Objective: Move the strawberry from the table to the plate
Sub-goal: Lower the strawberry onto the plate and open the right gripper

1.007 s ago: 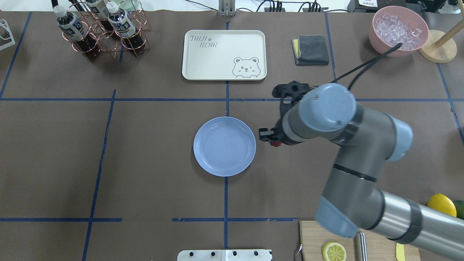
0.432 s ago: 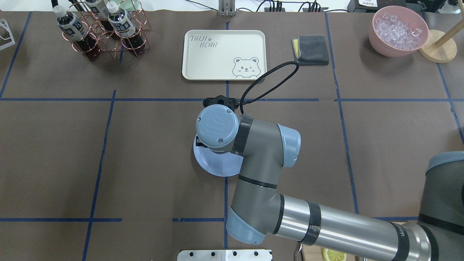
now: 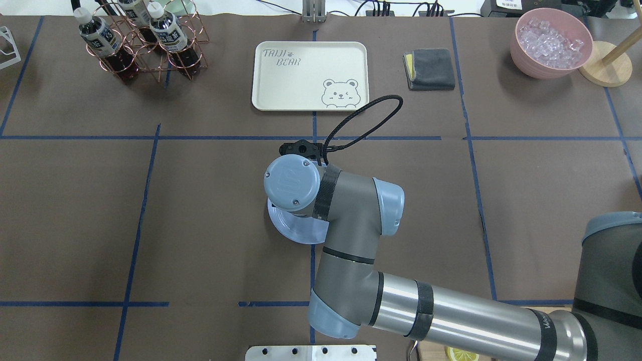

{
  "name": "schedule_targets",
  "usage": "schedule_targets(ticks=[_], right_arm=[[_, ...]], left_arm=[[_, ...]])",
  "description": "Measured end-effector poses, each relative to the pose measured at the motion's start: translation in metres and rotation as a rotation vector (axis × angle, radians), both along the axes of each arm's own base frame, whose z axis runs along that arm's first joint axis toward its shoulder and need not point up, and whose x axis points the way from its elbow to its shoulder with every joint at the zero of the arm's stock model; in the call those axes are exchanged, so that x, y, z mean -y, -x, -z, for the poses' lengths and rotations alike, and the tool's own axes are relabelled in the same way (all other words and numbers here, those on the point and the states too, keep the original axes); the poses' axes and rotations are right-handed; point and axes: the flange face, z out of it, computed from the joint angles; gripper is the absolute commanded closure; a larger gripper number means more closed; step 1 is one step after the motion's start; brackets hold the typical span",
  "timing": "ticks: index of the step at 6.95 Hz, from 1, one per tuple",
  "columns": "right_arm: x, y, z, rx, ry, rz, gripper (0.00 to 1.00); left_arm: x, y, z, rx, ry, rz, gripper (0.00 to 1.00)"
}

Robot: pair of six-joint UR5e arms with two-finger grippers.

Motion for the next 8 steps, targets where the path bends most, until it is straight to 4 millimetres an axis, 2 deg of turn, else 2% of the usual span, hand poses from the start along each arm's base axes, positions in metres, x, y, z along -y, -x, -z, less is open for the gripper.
schedule_targets(ticks=[3,6,7,8], right_arm=[[0.003,0.003,-0.007,-0.020,-0.009,-0.010,0.98],[0.004,0.007,-0.013,-0.035,-0.009,-0.005,0.59],[0.005,0.009,-0.015,-0.040,-0.009,-0.003,0.13],[0.005,0.009,-0.015,-0.040,-0.008,-0.005,0.01]], left_arm=[[0.000,0.000,0.000,0.000,0.001,0.000,0.00],[0.000,0.000,0.000,0.000,0.001,0.000,0.00],[0.000,0.000,0.000,0.000,0.001,0.000,0.00],[0.000,0.000,0.000,0.000,0.001,0.000,0.00]])
